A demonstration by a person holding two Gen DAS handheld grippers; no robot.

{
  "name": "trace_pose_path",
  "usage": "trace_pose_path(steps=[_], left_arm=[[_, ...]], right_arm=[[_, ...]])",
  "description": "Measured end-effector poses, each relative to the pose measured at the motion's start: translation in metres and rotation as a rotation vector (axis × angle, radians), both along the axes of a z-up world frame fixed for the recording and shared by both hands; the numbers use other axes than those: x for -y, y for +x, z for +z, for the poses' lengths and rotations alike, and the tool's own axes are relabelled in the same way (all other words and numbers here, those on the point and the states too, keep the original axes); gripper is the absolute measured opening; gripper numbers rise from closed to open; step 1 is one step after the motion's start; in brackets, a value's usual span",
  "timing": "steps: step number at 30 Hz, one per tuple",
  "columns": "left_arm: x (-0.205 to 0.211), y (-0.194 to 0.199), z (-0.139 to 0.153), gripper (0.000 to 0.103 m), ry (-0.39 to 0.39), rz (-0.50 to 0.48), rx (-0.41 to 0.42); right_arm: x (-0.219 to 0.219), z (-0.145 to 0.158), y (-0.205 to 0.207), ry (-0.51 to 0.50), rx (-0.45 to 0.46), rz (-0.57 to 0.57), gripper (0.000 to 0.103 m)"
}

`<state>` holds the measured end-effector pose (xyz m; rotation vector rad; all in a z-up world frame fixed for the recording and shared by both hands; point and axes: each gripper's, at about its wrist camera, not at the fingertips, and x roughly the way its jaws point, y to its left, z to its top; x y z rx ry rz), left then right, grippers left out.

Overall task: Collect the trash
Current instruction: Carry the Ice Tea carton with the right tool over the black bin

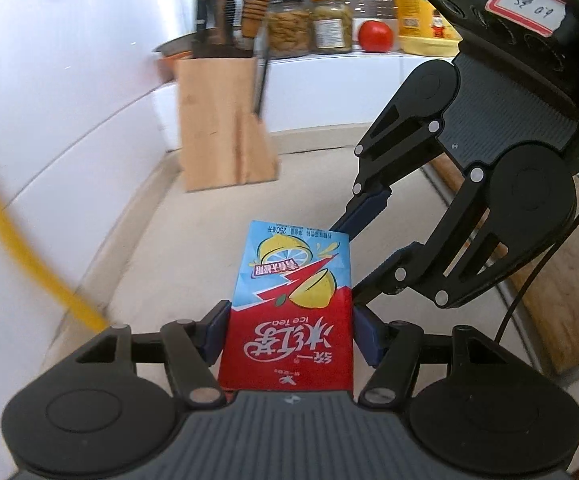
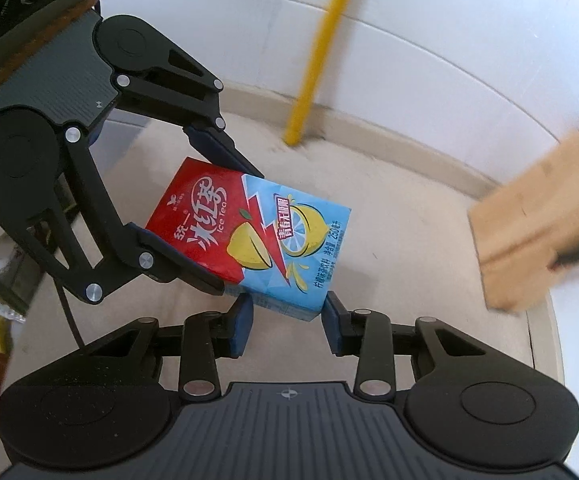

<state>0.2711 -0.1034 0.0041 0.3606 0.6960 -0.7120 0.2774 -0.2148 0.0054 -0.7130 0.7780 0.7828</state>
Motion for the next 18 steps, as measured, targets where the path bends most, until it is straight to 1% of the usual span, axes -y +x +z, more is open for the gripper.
trace_pose_path(steps=[10,18], left_arm=[[-0.084,-0.040,0.010,0.057,0.047,0.188,0.021],[-0.152,-0.076,0.009,0.057,0.071,0.331,0.016]], right_arm=[[-0.090,-0.002,-0.017,0.025,-0.010,0.154,0.045],[-0.167,-0.009,-0.039,0.029,-0.027,0.292,0.045]])
